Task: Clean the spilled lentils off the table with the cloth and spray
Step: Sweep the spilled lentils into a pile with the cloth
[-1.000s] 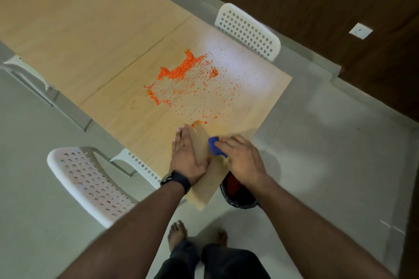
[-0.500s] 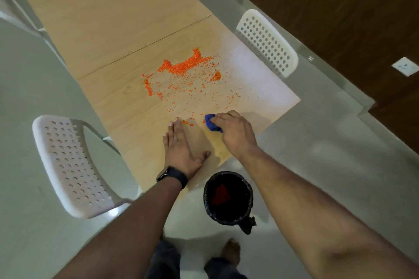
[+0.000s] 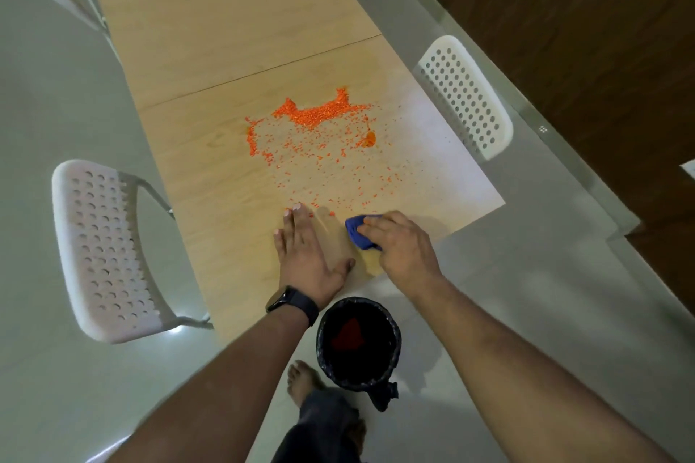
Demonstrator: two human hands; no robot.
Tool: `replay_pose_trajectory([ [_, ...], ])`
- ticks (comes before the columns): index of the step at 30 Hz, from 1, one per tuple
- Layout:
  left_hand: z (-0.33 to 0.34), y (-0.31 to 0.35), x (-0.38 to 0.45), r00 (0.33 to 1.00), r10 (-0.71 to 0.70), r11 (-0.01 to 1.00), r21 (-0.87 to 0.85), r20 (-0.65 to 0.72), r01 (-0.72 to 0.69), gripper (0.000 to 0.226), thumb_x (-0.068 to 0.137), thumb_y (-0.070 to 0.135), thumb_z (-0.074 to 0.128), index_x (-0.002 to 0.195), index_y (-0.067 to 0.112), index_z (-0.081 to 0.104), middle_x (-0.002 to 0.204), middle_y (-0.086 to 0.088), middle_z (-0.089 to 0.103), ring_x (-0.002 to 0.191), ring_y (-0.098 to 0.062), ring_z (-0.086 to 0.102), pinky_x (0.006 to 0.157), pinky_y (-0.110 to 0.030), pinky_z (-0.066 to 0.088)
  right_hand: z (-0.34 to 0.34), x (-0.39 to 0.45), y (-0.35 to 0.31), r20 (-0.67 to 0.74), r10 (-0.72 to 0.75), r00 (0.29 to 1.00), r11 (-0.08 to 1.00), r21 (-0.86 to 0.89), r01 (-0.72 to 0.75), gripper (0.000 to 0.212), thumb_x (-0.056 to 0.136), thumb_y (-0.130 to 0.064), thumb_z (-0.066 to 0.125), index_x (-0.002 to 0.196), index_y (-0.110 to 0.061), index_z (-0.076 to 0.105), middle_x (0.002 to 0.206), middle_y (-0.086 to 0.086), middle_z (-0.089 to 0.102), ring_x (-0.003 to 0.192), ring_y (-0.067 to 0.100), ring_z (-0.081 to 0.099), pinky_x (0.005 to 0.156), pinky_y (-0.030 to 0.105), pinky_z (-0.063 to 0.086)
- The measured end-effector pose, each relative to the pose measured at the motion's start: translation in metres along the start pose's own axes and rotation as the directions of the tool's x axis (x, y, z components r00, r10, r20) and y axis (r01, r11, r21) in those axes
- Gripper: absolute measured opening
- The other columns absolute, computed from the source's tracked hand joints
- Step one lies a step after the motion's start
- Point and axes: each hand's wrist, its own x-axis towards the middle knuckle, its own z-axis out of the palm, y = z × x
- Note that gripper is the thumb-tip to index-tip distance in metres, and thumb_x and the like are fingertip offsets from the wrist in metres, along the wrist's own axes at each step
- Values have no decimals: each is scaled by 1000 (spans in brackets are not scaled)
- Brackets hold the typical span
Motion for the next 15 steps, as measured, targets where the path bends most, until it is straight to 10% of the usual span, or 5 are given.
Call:
replay_pose_trajectory([
  [15, 18, 58, 32, 1000, -10, 1000, 0, -2, 10, 123, 88, 64, 64, 162, 5, -15, 173, -14, -6, 160, -30, -12, 129, -51, -6, -32, -22, 65, 98, -164, 982, 985, -35, 168, 48, 83, -16, 44, 115, -18, 80, 121, -2, 76, 105, 23, 63, 78, 36, 62],
])
